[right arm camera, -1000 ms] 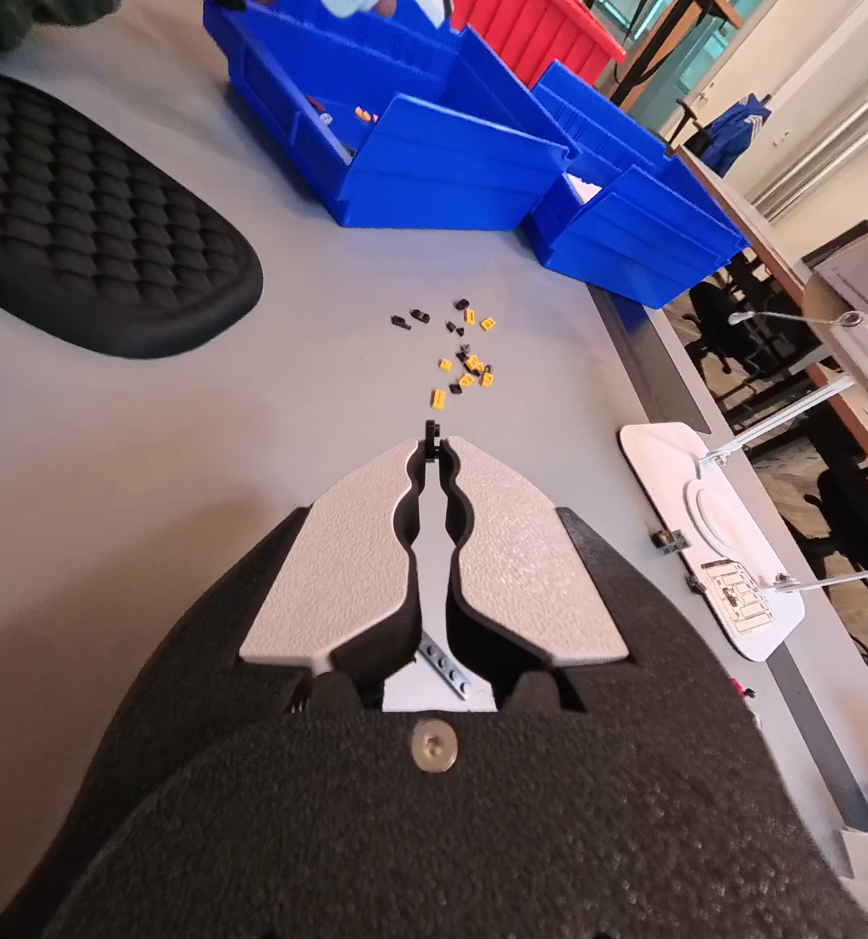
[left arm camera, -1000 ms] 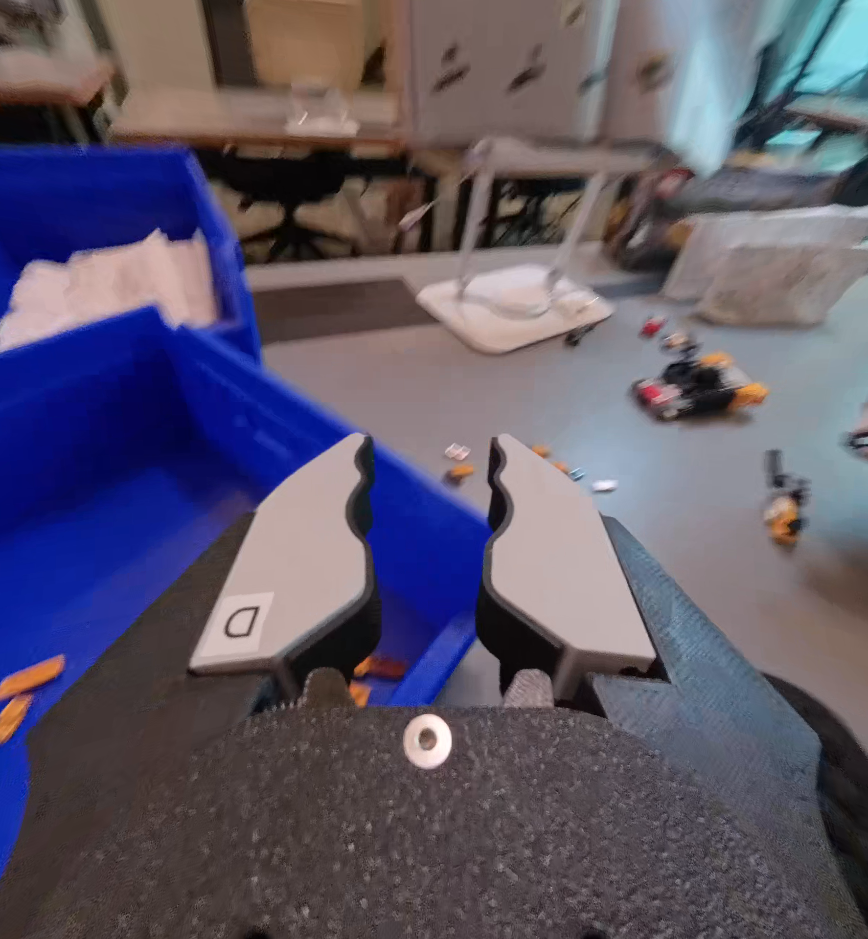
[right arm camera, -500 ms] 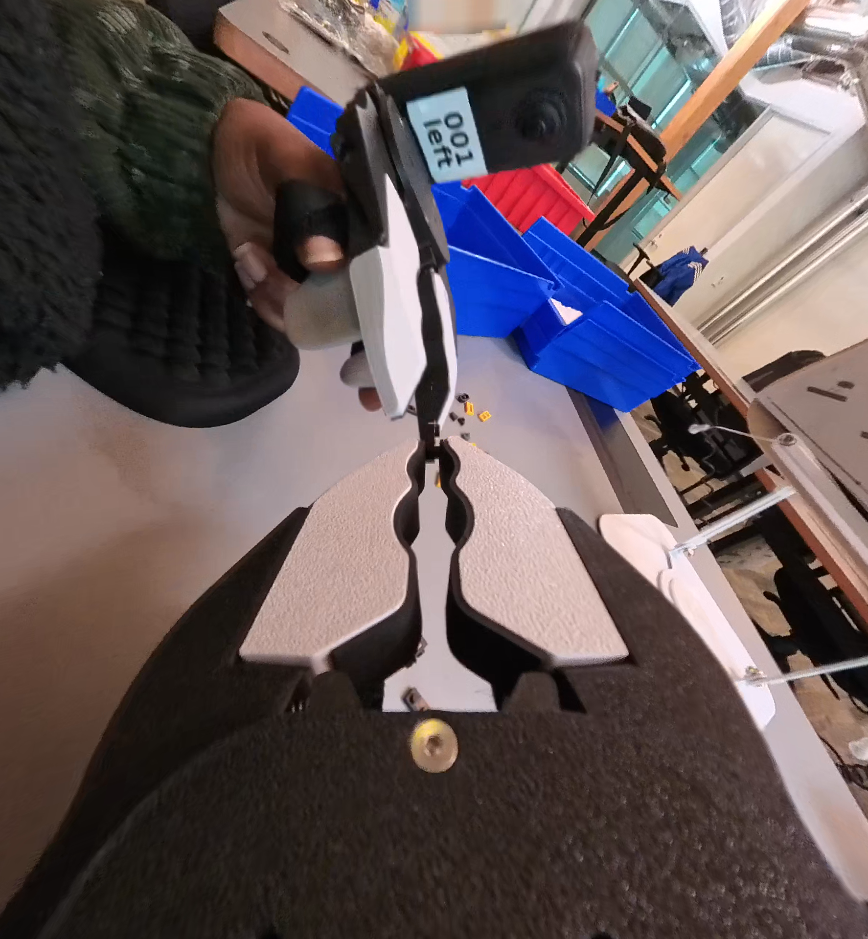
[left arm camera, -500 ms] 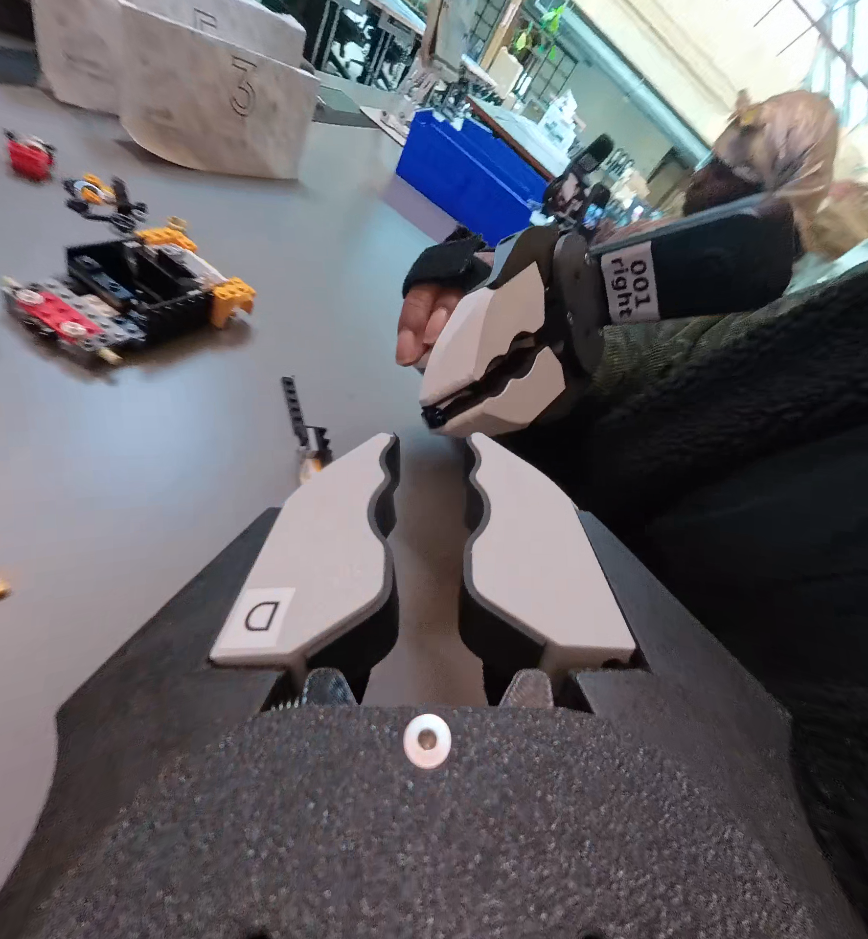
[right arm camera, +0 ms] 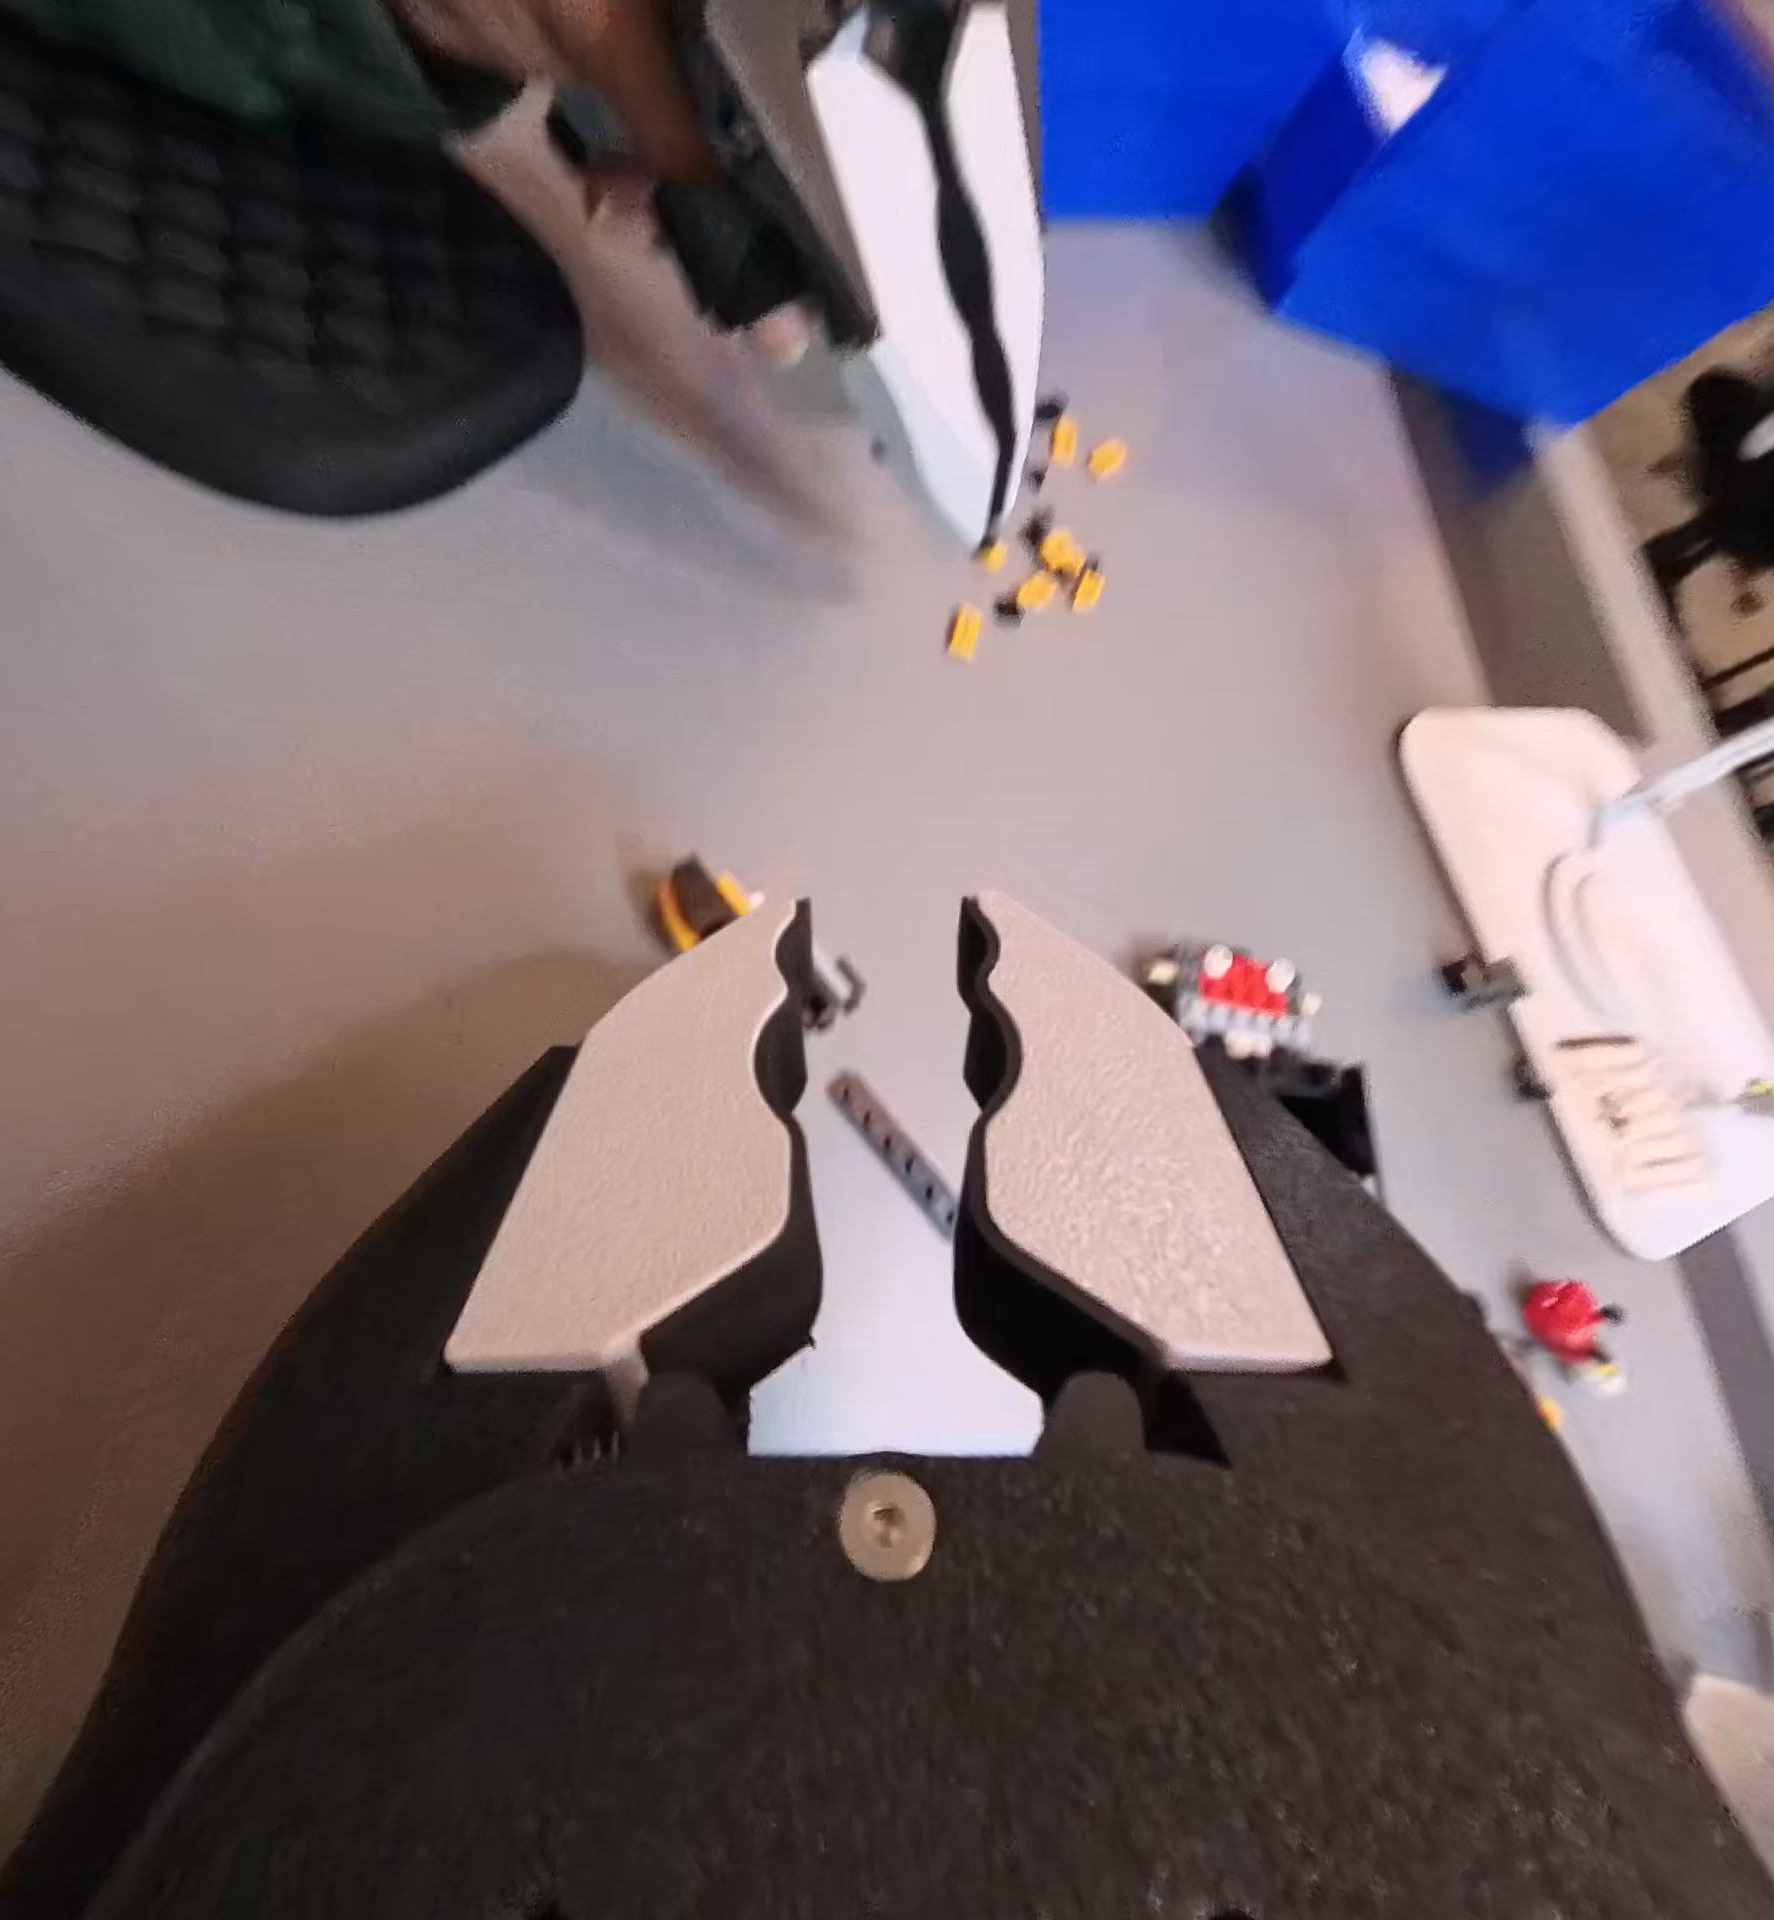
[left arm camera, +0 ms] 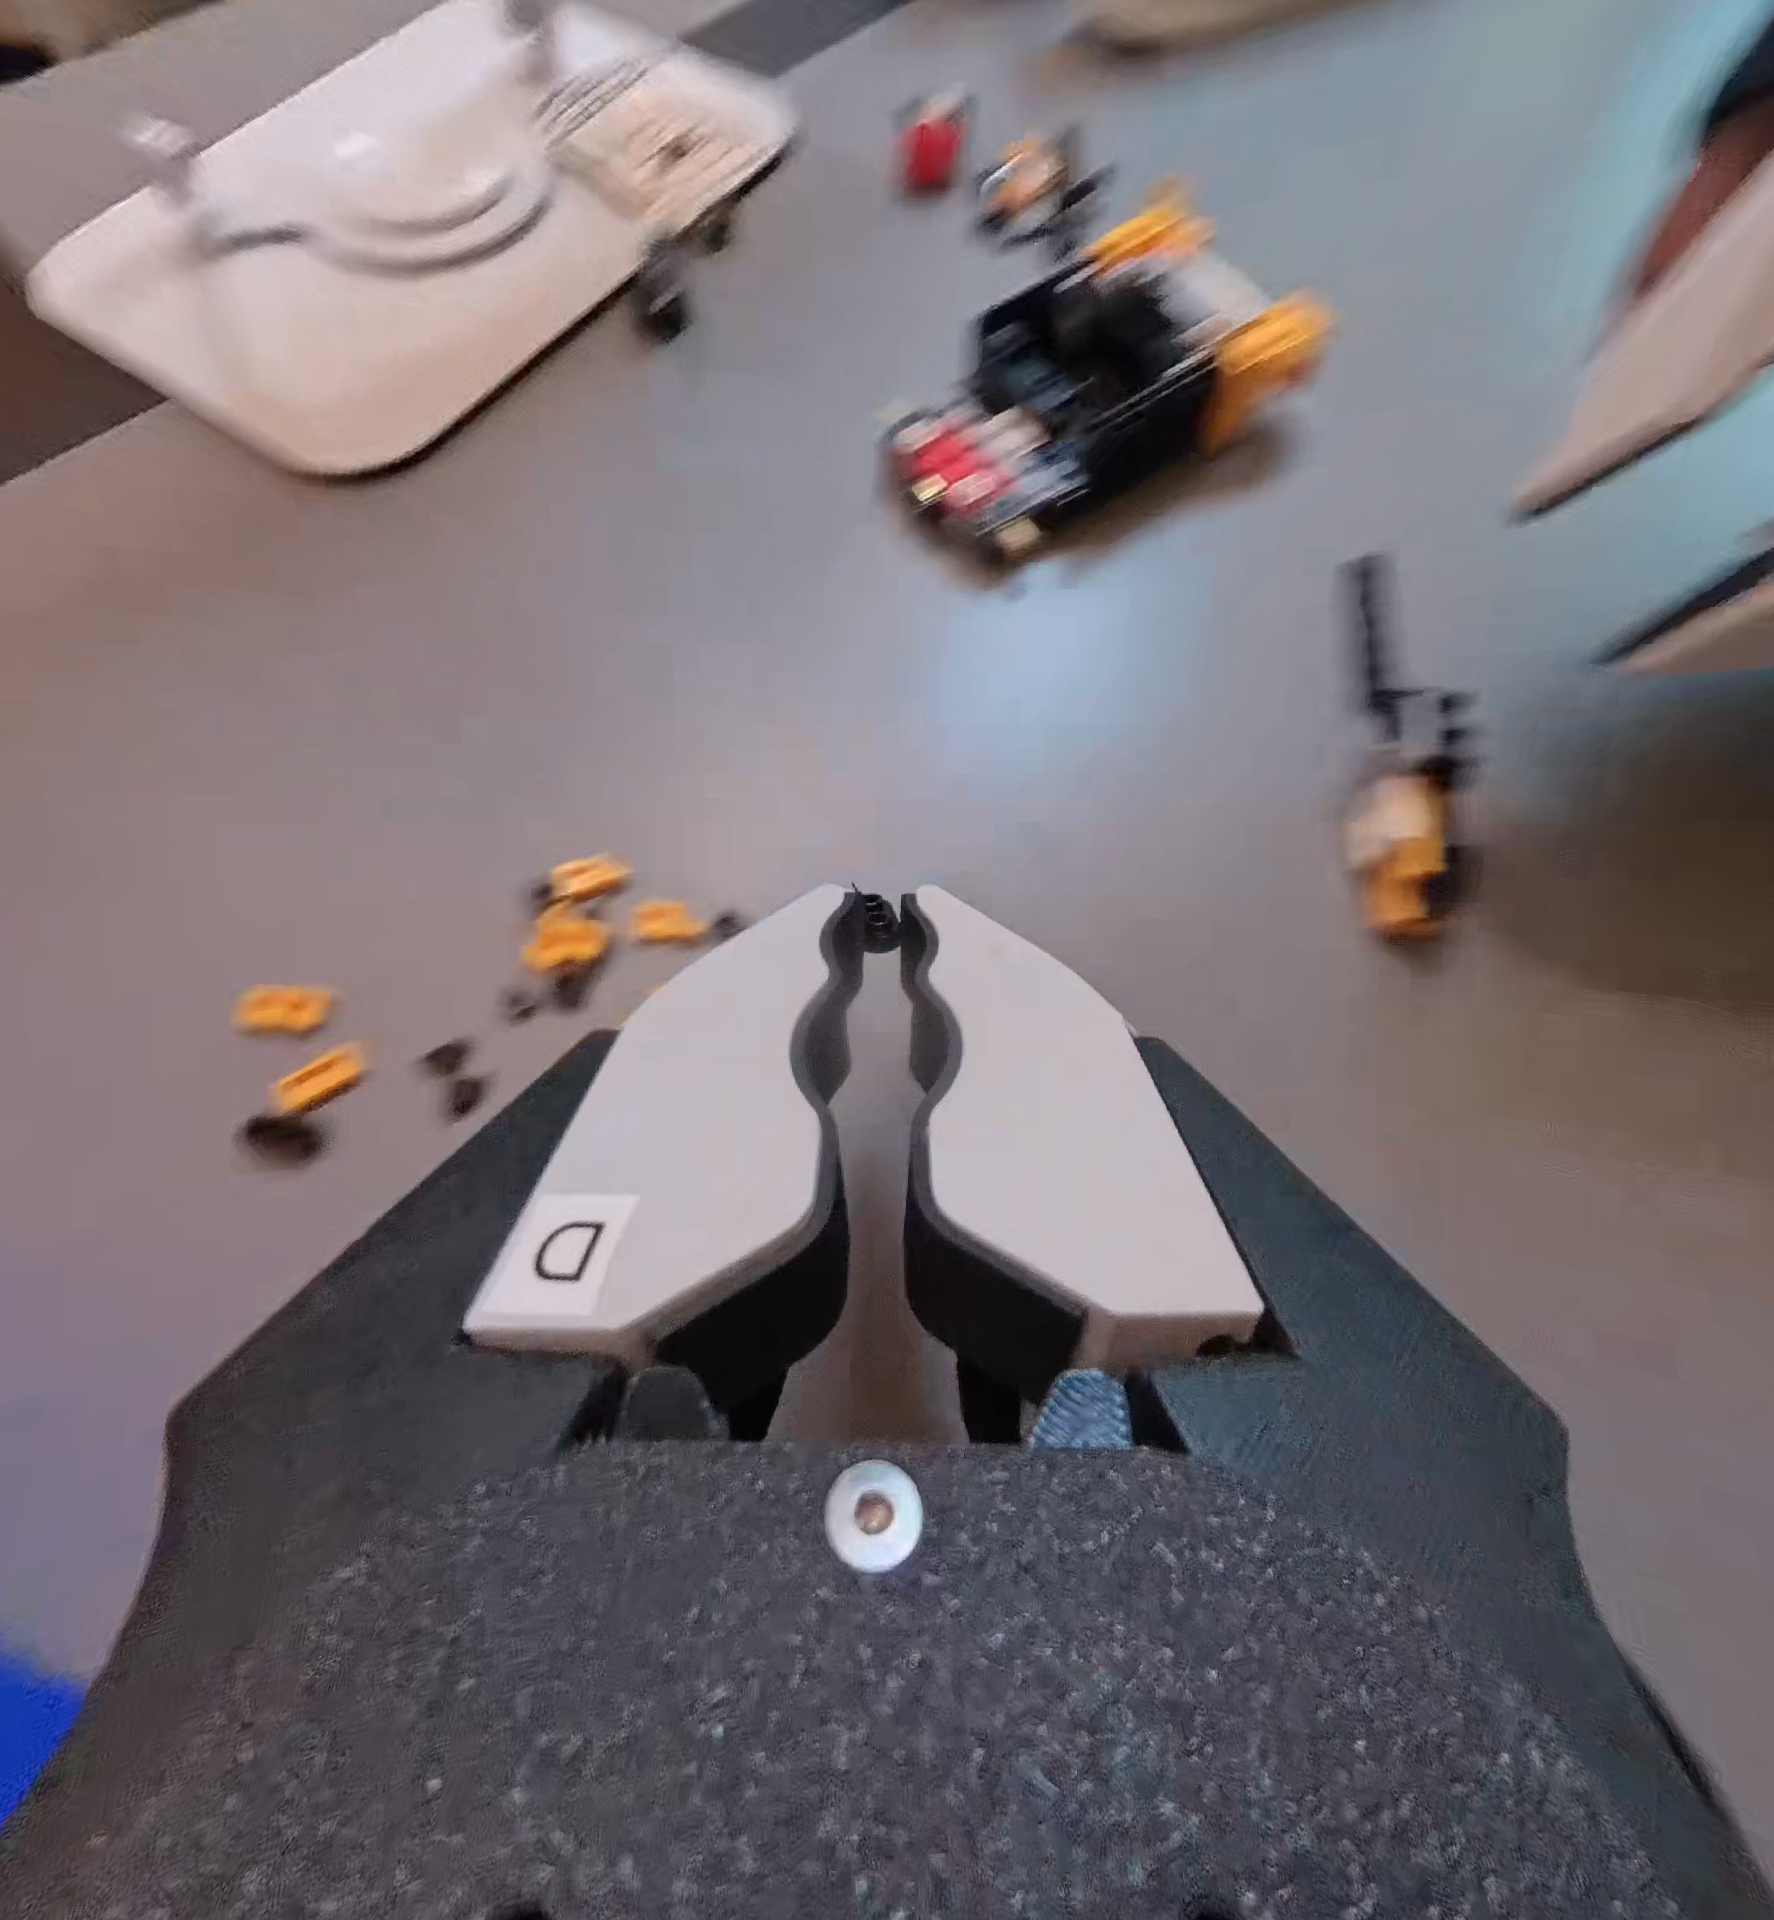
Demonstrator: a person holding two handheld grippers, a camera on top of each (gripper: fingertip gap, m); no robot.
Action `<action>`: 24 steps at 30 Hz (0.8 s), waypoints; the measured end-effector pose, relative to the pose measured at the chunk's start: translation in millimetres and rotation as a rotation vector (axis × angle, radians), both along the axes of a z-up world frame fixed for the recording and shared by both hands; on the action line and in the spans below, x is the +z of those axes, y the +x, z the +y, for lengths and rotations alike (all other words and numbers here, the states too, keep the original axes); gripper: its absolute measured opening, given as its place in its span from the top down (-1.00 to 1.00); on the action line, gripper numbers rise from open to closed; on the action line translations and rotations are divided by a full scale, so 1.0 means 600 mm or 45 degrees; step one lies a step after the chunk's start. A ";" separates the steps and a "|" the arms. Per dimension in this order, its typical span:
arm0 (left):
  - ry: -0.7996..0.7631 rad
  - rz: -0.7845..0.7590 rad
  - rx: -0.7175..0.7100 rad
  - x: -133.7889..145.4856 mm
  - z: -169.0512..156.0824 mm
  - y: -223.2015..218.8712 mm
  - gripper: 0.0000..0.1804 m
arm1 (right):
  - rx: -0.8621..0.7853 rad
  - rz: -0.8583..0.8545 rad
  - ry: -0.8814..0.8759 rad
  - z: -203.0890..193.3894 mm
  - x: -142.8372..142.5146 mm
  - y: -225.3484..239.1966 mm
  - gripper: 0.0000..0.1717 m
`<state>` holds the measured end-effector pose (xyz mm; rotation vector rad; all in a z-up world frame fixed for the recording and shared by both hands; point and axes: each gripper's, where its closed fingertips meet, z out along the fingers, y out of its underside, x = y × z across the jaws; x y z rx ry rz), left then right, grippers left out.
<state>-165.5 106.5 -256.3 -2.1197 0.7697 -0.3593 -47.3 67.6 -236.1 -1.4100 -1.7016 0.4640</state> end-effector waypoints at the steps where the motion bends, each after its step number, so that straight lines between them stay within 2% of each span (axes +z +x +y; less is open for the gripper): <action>1: 0.004 0.065 0.061 -0.010 0.015 -0.021 0.93 | 0.000 -0.046 -0.050 0.003 -0.014 0.011 0.66; 4: -0.033 0.184 0.186 -0.037 0.048 -0.071 0.87 | 0.000 -0.124 -0.169 0.002 -0.049 0.026 0.54; 7: -0.096 0.179 0.272 -0.054 0.062 -0.094 0.55 | 0.013 -0.125 -0.236 -0.001 -0.067 0.020 0.48; 11: -0.099 0.187 0.302 -0.059 0.062 -0.097 0.19 | 0.029 -0.142 -0.301 -0.002 -0.084 0.011 0.45; 20: -0.238 -0.030 0.227 -0.061 0.036 -0.074 0.12 | -0.004 -0.135 -0.325 0.005 -0.083 0.015 0.45; 24: -0.175 -0.049 0.196 -0.048 0.032 -0.070 0.10 | -0.021 -0.124 -0.315 0.010 -0.081 0.016 0.45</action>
